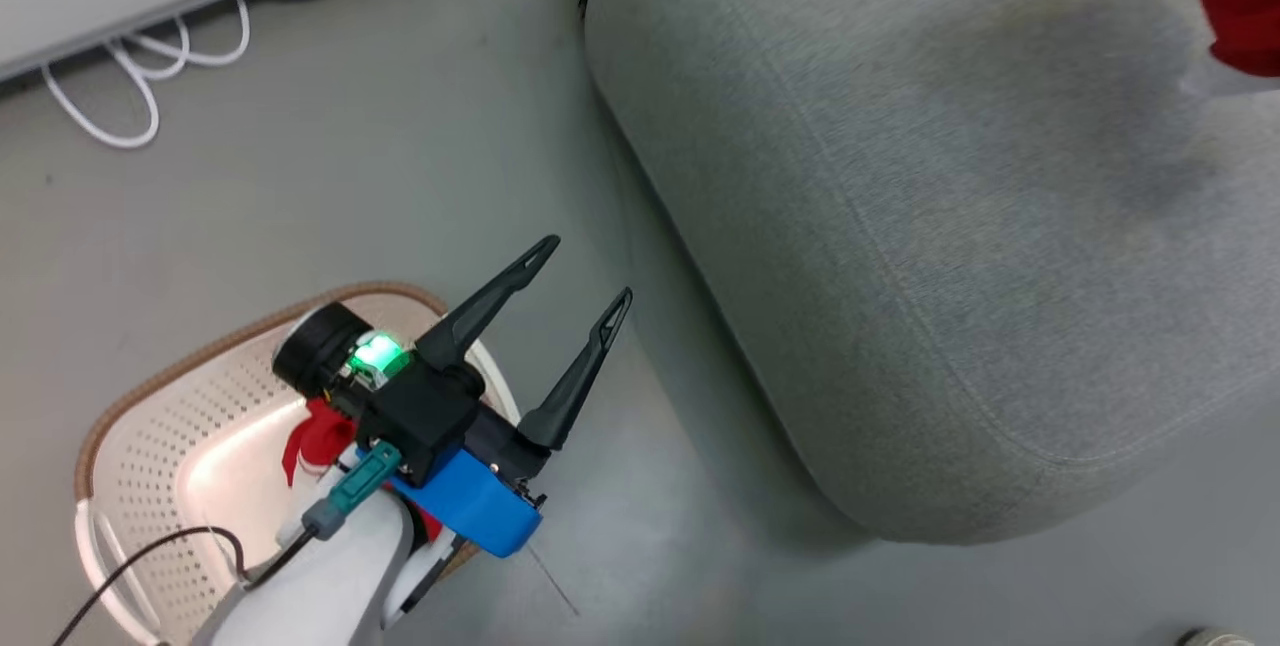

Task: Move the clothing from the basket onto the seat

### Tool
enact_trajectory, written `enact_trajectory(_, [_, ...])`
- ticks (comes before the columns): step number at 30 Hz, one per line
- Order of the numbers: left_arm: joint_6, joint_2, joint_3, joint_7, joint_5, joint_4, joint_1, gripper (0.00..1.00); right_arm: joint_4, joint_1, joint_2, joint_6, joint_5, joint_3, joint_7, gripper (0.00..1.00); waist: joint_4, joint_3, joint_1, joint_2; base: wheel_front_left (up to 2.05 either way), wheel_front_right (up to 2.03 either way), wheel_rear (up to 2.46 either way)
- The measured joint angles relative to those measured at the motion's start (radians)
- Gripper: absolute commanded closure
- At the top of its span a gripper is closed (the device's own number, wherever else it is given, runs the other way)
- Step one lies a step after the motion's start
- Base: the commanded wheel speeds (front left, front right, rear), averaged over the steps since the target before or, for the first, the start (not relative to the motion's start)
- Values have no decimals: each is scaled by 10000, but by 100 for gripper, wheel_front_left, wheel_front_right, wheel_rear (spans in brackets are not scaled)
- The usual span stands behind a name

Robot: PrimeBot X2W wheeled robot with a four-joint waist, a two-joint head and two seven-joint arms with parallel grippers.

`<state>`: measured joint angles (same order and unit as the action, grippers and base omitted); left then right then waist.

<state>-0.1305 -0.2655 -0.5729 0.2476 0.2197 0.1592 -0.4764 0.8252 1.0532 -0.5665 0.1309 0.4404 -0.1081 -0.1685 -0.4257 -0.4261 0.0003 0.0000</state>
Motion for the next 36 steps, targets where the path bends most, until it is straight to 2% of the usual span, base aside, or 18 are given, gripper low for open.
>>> enact_trajectory(6, [0,-610,-29,-221,-96,-732,-572,0,673,68,61,0,-102,1011,-608,100,552,-1518,1,0,0,0,0])
enact_trajectory(11, [2,-729,-52,-428,-42,-798,-685,0,1164,-228,410,2,-736,1521,-894,100,922,-2384,1,0,0,0,0])
enact_trajectory(15, [111,-662,44,-339,102,-686,-711,0,1379,-566,909,2,-863,1693,-918,100,1167,-2509,1,0,0,0,0])
enact_trajectory(17, [119,-591,2,-259,186,-558,-702,0,1289,-675,965,0,-974,1680,-930,54,1178,-2368,0,0,0,0,0])
enact_trajectory(18, [119,-520,-25,-221,221,-481,-684,0,1223,-737,976,0,-1003,1620,-932,11,1175,-2271,0,0,0,0,0])
enact_trajectory(19, [119,-441,-42,-165,274,-405,-650,0,1170,-812,991,2,-1078,1540,-932,0,1173,-2165,0,0,0,0,0])
enact_trajectory(26, [136,-10,48,100,640,351,-144,0,823,-1605,1057,2,-1400,805,-932,0,1183,-1074,-2,0,0,0,0])
enact_trajectory(36, [341,903,1166,140,1122,892,1440,0,-784,-3428,1225,0,-1425,-82,-949,0,1358,1290,-6,0,0,0,0])
